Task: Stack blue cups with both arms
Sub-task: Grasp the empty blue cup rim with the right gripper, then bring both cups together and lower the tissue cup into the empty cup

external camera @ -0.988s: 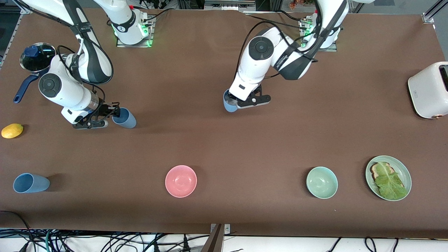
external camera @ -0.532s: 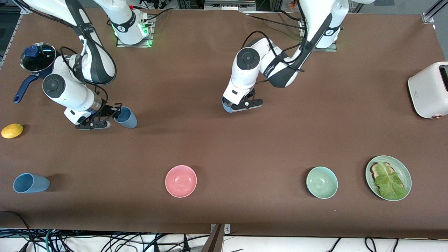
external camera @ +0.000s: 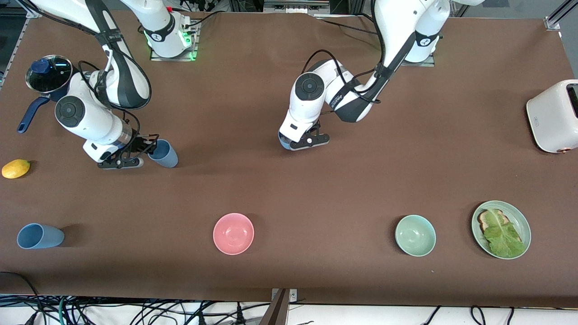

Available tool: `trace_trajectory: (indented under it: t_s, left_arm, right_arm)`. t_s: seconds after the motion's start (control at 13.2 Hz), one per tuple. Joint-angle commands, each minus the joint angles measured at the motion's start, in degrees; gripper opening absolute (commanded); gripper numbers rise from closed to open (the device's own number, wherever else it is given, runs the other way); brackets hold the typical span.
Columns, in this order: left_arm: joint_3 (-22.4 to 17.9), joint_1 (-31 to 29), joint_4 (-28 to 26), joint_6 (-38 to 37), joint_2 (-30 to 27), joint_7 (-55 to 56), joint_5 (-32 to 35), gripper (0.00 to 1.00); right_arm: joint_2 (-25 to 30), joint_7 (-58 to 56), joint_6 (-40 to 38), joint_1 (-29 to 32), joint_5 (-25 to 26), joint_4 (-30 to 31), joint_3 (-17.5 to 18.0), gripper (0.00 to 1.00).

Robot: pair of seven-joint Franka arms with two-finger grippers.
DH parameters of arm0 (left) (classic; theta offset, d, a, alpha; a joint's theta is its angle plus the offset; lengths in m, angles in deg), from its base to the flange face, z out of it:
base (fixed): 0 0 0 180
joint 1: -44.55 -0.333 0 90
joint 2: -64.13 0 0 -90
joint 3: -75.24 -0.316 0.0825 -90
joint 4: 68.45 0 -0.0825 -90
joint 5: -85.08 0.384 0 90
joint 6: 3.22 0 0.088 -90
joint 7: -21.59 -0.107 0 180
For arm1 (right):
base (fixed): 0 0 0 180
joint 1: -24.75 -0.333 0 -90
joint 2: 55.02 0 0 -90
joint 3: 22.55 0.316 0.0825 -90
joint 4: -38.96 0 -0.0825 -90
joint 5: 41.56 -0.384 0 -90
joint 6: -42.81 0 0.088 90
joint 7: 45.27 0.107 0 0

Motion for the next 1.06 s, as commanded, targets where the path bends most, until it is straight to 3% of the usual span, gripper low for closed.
trace_trajectory:
  t_s: [0.0, 0.38, 0.61, 0.84, 0.99]
  left_arm:
    - [-0.62, 0.95, 3.86, -0.46, 3.22, 1.76, 3.28, 0.0]
    - [-0.71, 0.95, 5.98, -0.46, 5.52, 3.26, 5.14, 0.02]
    - [-0.71, 0.86, 5.98, -0.46, 4.99, 3.25, 5.32, 0.53]
    - [-0.89, 0.24, 5.89, -1.25, 3.33, 3.78, 5.32, 0.72]
    - [-0.63, 0.24, 5.89, -4.22, 2.36, 4.57, 5.23, 0.78]
  right_arm:
    - [-0.21, 4.33, -11.32, -2.68, 0.07, -9.03, 0.0, 0.0]
    - [-0.3, 19.08, -20.14, -11.82, 0.07, -17.84, 0.0, 0.0]
    - [-0.39, 27.35, -23.21, -17.1, -0.19, -21.62, 0.0, 0.0]
    - [-0.39, 34.12, -24.19, -21.67, -0.37, -23.47, 0.0, 0.0]
    - [-1.44, 38.69, -24.19, -24.66, -0.46, -25.31, 0.0, 0.0]
